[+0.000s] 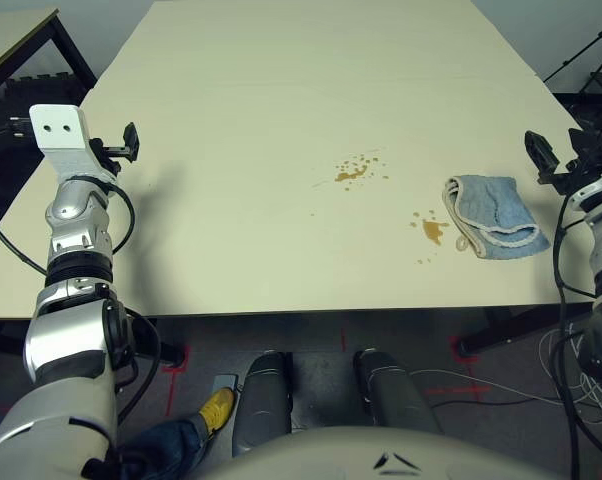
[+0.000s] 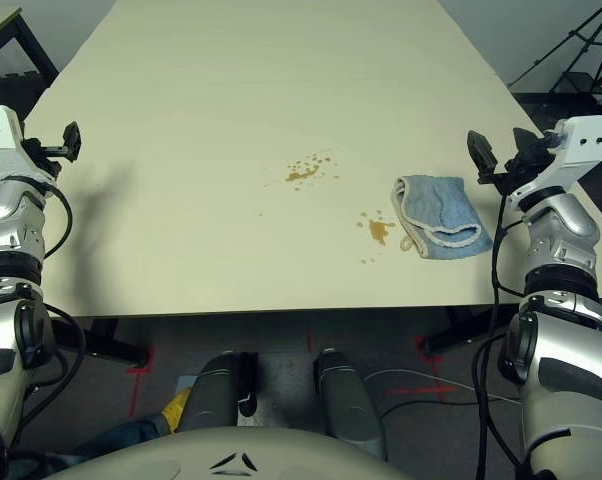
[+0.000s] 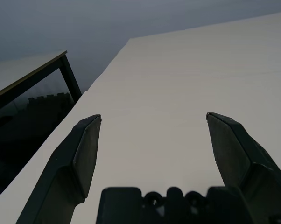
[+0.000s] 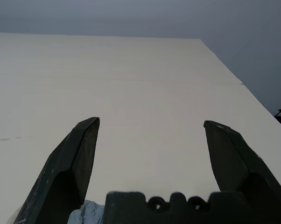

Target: Wipe the water off the table with a rag.

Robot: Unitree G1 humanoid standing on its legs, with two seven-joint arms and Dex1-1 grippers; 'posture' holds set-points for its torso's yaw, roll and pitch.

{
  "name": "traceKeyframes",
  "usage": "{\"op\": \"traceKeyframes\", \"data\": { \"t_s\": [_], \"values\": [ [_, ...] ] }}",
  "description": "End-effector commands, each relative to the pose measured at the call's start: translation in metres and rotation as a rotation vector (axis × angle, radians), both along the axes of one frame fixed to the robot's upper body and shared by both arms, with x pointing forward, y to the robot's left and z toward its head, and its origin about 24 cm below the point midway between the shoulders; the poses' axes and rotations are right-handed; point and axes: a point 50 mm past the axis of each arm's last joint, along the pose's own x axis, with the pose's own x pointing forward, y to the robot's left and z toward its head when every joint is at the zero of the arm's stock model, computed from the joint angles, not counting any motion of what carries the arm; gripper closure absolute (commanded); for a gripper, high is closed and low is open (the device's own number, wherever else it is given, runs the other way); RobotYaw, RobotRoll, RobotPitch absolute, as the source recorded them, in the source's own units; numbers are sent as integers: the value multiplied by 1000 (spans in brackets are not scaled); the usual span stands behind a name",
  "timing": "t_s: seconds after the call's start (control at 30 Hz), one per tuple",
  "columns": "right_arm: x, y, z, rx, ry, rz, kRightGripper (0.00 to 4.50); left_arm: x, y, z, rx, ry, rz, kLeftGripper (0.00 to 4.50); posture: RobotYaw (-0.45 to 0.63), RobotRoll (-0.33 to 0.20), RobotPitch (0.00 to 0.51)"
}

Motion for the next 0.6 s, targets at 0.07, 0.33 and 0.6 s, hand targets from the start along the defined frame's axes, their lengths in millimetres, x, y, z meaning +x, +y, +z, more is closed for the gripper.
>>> {"op": "traceKeyframes", "data": {
  "t_s": [0.07,0.33,0.6],
  "values": [
    [0,0,-1,6,2,3,34,-1,0,-4,6,12,-2,0,-106,0,112],
    [1,-3,3,3,8,-3,34,5,-14,-2,0,-4,-55,0,-92,0,135],
    [3,5,-5,7,32,25,34,-3,-15,-2,-7,29,-230,0,-69,0,153]
  ]
}}
